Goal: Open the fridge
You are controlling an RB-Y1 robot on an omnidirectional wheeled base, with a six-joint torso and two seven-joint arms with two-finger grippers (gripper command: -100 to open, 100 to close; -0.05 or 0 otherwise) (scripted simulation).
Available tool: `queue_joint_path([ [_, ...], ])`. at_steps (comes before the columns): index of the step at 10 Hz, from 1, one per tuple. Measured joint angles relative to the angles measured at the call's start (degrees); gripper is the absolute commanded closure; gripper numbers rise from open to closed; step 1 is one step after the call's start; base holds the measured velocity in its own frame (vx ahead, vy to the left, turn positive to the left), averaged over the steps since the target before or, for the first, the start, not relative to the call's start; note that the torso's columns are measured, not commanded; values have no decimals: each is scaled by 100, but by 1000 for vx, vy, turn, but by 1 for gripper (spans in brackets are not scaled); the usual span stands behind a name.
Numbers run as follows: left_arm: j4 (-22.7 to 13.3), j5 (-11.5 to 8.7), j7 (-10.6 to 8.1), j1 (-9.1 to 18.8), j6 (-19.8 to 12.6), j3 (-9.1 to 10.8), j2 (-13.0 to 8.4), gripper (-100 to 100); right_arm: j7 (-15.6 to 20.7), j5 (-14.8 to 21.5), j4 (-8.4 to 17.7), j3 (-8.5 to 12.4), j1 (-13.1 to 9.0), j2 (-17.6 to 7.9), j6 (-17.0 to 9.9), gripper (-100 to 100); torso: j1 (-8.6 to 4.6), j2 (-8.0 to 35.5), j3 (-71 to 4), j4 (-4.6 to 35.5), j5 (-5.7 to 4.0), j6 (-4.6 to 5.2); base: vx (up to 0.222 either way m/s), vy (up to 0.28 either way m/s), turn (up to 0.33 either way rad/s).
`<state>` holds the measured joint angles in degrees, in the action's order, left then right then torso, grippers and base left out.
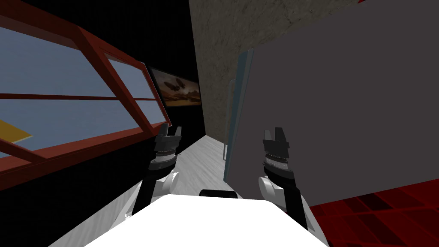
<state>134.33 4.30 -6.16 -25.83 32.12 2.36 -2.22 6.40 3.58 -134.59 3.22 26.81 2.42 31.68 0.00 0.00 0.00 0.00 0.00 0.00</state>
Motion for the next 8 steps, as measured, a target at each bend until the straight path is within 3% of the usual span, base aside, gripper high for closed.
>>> queue_joint_path([
  [2,0,0,0,0,0,0,0,0,0,0,0,0,0,0,0,0,0,597,-1200,600,0,0,0,0,0],
  [8,1,0,0,0,0,0,0,0,0,0,-2,0,0,0,0,0,0,3116,-6227,3114,0,0,0,0,0],
])
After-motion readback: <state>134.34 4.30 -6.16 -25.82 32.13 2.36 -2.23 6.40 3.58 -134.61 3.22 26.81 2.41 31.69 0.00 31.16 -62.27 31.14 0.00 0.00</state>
